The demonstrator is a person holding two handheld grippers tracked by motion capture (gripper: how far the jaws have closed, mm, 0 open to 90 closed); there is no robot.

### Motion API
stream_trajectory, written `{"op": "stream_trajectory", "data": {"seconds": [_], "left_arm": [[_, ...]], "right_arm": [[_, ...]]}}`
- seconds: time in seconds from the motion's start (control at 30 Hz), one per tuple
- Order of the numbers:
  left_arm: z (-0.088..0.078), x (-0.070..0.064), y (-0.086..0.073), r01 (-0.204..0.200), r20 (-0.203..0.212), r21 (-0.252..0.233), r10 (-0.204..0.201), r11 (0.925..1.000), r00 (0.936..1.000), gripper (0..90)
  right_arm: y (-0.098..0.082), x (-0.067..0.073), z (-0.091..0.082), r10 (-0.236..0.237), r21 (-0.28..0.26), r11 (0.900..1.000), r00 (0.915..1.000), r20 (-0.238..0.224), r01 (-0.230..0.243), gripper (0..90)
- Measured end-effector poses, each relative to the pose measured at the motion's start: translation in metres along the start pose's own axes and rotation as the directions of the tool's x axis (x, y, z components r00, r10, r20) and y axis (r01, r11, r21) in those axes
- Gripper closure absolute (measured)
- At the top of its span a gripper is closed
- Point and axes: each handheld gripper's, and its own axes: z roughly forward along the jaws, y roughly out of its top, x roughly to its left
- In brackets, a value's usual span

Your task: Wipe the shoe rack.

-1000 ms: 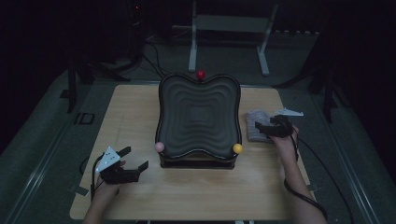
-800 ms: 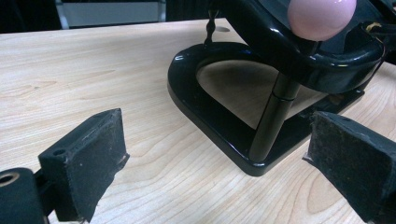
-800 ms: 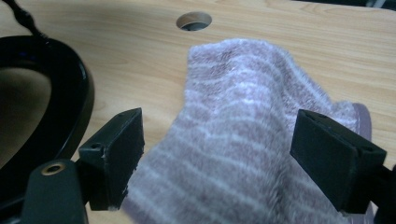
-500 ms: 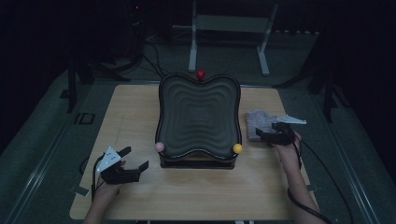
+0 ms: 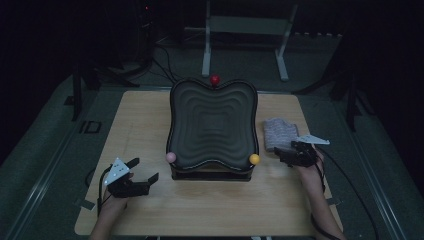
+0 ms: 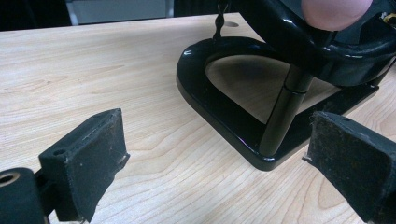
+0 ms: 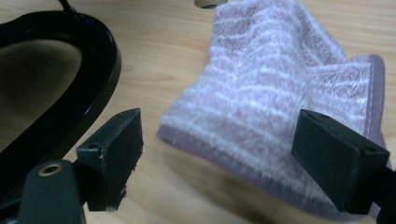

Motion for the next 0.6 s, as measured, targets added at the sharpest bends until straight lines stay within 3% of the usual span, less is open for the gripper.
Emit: {"op": "stream_trajectory", "data": {"seconds": [0.6], "left_arm": [[-0.013,0.007,-0.002,-0.005,-0.036,-0.001,0.005,1.0,0.9994,4.7]], "right_arm": [[-0.03,0.008,-0.037,-0.022,-0.018,1.0,0.9995,0.021,0.022,13.8]]}}
